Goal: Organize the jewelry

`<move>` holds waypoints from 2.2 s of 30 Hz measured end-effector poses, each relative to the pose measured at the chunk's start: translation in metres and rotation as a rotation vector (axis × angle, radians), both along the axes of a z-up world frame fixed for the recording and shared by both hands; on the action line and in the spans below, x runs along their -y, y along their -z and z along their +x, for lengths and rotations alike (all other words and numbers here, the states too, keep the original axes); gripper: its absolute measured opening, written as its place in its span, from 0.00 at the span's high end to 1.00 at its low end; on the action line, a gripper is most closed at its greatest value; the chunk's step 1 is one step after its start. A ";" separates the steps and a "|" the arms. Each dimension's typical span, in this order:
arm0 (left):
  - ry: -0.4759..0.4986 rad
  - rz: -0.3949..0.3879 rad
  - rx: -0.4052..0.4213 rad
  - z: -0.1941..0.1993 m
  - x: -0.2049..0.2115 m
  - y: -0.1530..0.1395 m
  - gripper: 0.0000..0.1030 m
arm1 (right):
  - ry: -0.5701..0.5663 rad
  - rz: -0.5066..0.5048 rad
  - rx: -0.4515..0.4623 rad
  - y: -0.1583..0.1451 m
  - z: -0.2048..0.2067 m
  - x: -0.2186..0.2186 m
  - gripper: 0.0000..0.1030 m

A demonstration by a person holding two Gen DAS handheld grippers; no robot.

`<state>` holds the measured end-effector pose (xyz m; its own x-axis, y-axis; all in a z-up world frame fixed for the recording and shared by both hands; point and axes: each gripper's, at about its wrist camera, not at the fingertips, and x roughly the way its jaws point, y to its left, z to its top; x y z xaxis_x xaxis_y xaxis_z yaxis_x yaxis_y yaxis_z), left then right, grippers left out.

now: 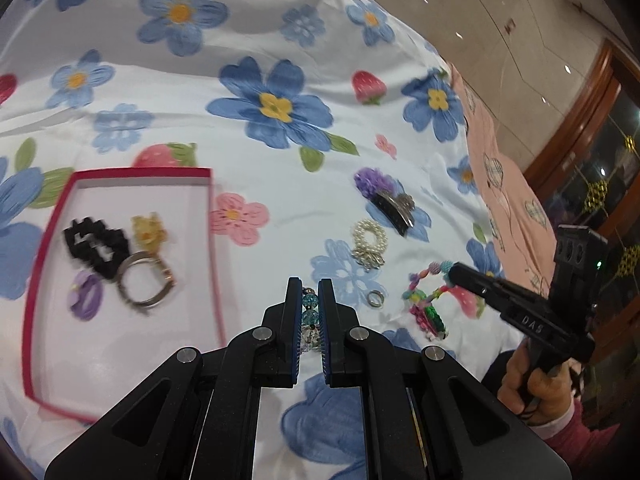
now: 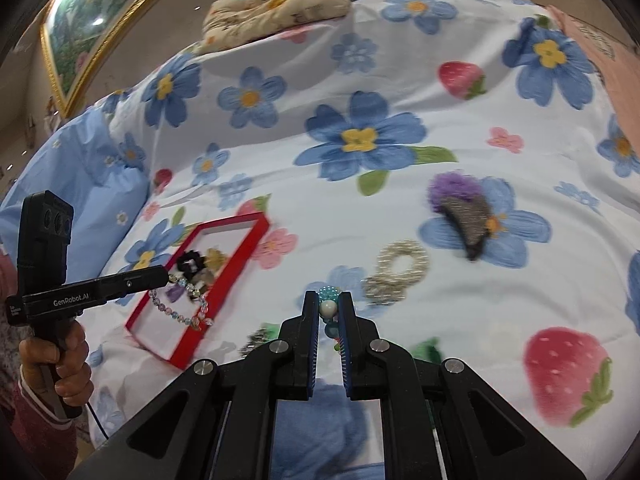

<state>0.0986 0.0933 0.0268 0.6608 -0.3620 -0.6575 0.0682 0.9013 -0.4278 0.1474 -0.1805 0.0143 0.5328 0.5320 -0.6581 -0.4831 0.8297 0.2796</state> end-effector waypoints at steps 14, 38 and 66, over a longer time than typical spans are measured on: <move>-0.169 -0.034 -0.007 -0.051 -0.073 0.009 0.94 | -0.189 0.017 -0.027 0.009 -0.019 -0.091 0.91; -0.266 -0.096 -0.098 -0.039 -0.143 0.068 0.94 | -0.399 -0.008 -0.140 0.058 -0.021 -0.228 0.91; -0.331 0.062 -0.219 -0.018 -0.155 0.110 0.88 | -0.378 -0.159 -0.189 0.099 0.007 -0.246 0.86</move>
